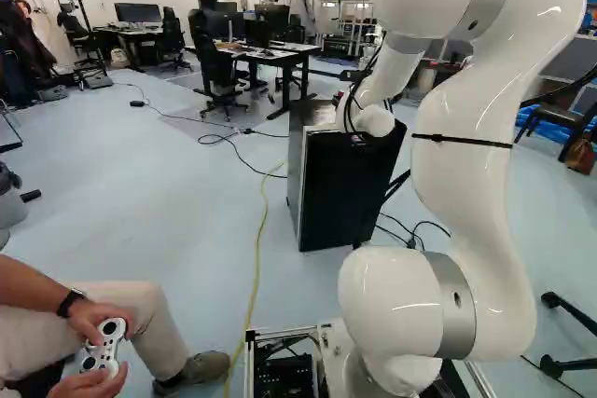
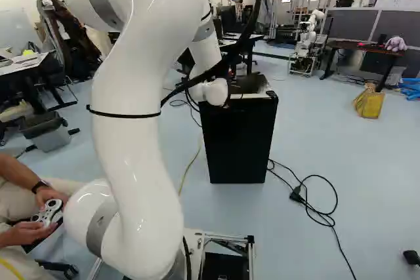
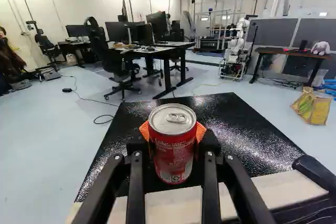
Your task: Grab a drink from the fridge
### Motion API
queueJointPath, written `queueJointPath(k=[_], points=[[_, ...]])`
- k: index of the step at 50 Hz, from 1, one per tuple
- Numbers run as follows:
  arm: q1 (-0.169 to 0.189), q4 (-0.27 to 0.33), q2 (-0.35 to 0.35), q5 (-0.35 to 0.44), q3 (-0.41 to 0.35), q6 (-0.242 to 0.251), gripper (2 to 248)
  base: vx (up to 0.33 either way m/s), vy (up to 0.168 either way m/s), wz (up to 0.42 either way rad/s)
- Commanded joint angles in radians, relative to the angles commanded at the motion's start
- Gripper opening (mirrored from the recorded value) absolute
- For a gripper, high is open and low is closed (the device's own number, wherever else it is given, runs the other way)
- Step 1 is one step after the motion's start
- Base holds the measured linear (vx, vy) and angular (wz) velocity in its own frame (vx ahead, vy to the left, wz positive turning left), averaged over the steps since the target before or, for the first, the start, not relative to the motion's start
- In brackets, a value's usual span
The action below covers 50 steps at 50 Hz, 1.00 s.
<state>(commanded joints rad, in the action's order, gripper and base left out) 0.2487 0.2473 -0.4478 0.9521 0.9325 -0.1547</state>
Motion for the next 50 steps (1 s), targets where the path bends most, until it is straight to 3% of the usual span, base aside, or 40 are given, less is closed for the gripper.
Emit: queueJointPath(k=[25,50], points=[[-0.023,-0.022,0.066,-0.007,-0.077,0.014,98,0.0,0.0,0.0],[-0.066,-0.065,0.191,-0.021,-0.223,0.041,98,0.0,0.0,0.0]])
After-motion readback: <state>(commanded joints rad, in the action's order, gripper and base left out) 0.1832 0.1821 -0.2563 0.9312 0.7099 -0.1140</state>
